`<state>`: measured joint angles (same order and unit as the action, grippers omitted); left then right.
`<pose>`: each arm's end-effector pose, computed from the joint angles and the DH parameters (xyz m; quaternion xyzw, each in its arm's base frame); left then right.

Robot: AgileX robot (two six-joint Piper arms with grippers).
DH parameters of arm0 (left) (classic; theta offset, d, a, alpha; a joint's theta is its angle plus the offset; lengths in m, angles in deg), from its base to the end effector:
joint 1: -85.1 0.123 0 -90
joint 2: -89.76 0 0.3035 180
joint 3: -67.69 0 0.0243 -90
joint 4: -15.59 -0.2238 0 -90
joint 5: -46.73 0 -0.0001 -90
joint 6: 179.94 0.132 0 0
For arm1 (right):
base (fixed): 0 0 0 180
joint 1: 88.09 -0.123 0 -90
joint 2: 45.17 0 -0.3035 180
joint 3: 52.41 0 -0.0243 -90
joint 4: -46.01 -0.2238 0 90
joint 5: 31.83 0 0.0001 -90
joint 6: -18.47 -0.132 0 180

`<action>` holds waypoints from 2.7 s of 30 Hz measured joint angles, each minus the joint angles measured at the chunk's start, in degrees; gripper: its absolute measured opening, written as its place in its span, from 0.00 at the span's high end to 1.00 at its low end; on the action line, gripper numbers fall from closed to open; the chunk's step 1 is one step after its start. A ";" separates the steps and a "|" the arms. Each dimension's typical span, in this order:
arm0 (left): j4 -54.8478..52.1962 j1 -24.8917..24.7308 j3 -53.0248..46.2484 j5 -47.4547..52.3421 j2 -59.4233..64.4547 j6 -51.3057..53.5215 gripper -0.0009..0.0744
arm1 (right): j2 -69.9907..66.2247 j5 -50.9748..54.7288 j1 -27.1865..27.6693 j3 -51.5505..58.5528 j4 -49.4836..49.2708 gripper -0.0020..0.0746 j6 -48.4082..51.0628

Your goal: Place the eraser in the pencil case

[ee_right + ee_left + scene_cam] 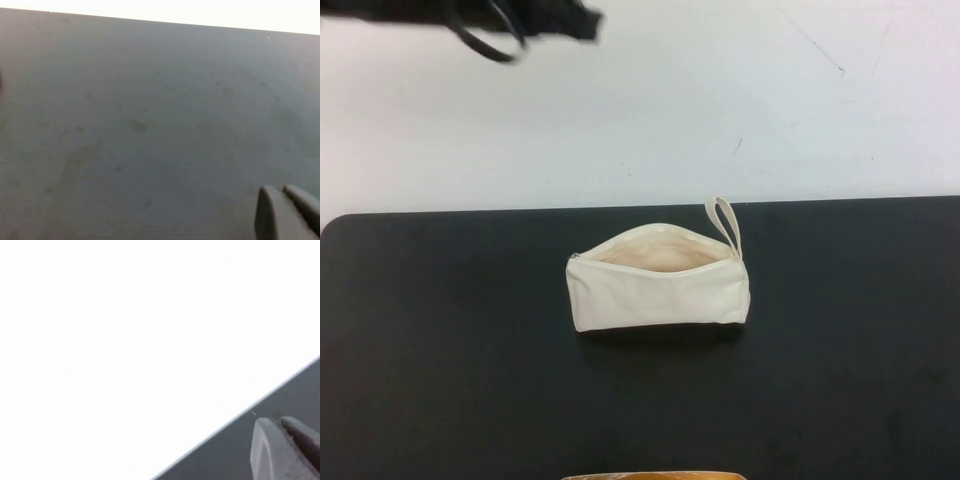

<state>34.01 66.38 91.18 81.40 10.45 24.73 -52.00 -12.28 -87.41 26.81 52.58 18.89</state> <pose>0.3625 -0.1479 0.4490 0.2483 0.7813 -0.1203 0.5599 0.0473 -0.0056 0.1634 -0.0296 0.7953 -0.0537 0.6031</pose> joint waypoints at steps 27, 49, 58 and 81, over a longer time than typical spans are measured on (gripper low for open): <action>-11.45 0.00 -43.98 -8.50 -30.00 -9.04 0.99 | 0.00 0.00 0.00 0.00 0.00 0.98 0.00; -9.59 1.29 -92.84 -49.97 -64.29 -10.06 0.99 | 0.00 0.00 0.09 0.00 0.00 0.98 0.00; -7.75 12.89 -102.68 -42.21 -85.84 -17.22 0.99 | 0.00 0.00 0.09 0.00 0.00 0.98 0.00; -19.04 17.65 -102.68 -17.48 -93.88 -32.75 0.99 | 0.00 0.00 0.09 0.00 0.00 0.98 -0.42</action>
<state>14.97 84.03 -11.50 63.92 -83.44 -8.02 -52.00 -12.28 -87.32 26.81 52.58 18.47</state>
